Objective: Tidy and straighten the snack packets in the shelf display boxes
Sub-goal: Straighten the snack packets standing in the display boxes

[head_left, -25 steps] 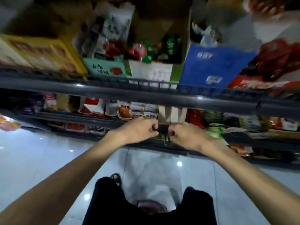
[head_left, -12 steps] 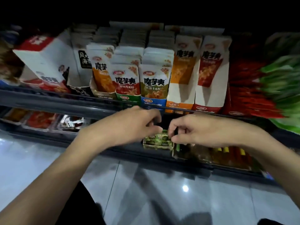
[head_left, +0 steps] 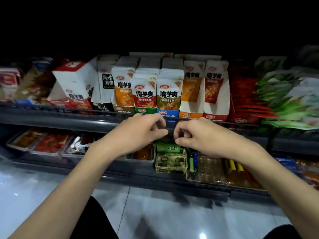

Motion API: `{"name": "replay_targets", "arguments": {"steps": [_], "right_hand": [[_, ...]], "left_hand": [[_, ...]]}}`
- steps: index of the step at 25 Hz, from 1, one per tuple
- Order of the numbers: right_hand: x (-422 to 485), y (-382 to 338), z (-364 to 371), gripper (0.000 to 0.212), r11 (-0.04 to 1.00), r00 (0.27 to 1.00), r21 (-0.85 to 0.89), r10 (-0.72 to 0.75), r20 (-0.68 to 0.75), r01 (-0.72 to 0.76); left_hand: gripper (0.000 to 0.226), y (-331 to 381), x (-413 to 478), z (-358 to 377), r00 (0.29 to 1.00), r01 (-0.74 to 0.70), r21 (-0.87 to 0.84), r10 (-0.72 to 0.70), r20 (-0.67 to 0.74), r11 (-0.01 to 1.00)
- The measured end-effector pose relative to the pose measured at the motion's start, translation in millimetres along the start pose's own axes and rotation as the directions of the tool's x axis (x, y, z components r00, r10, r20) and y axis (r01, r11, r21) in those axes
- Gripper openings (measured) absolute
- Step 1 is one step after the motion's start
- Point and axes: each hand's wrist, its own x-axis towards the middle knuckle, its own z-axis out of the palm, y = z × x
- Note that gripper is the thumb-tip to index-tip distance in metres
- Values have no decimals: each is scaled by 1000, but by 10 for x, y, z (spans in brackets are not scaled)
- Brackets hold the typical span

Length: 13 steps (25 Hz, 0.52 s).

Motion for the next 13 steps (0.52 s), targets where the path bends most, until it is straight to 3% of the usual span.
{"name": "replay_targets", "arguments": {"steps": [6, 13], "right_hand": [[-282, -299, -115, 3, 986, 950, 164, 30, -312, 22], [-341, -638, 3, 6, 981, 889, 184, 31, -458, 60]], "left_hand": [[10, 80, -317, -67, 973, 22, -108, -46, -228, 994], [6, 23, -586, -149, 907, 15, -290, -135, -398, 957]]}}
